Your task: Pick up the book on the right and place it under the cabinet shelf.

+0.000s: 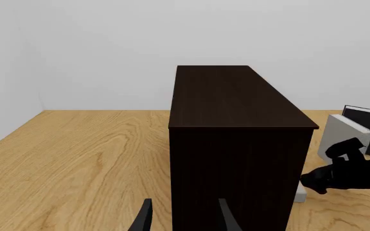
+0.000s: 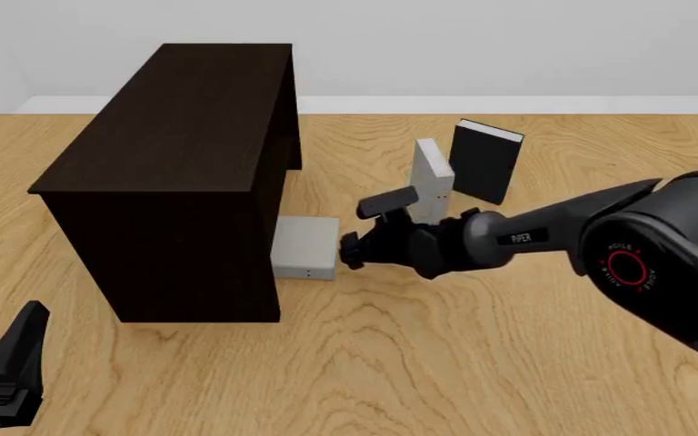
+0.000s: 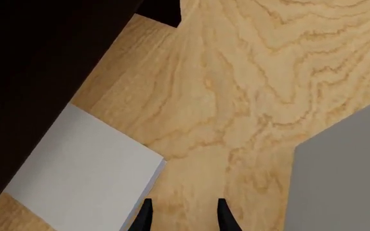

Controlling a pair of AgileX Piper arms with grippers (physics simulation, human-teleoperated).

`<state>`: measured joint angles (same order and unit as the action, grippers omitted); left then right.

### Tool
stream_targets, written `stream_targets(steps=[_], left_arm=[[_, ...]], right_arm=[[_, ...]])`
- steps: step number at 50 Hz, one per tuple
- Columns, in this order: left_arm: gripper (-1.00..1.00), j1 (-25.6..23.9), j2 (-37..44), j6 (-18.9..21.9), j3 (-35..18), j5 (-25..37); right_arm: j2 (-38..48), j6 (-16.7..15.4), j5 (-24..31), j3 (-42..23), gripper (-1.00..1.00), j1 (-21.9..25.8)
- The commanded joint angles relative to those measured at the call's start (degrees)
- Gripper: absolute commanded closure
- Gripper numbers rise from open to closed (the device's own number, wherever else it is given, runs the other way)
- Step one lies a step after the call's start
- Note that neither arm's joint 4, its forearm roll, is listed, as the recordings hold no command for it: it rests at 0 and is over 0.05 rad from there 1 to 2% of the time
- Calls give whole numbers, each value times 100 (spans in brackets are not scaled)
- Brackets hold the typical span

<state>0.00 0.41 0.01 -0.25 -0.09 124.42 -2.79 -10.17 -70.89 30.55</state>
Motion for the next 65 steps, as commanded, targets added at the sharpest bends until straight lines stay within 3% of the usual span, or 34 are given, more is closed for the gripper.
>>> stream_targets(steps=[1, 65], left_arm=[[-100, 0, 0, 0, 0, 0], [-100, 0, 0, 0, 0, 0]], right_arm=[[115, 360, -81, -327, -100, 153], [567, 608, 236, -1288, -100, 865]])
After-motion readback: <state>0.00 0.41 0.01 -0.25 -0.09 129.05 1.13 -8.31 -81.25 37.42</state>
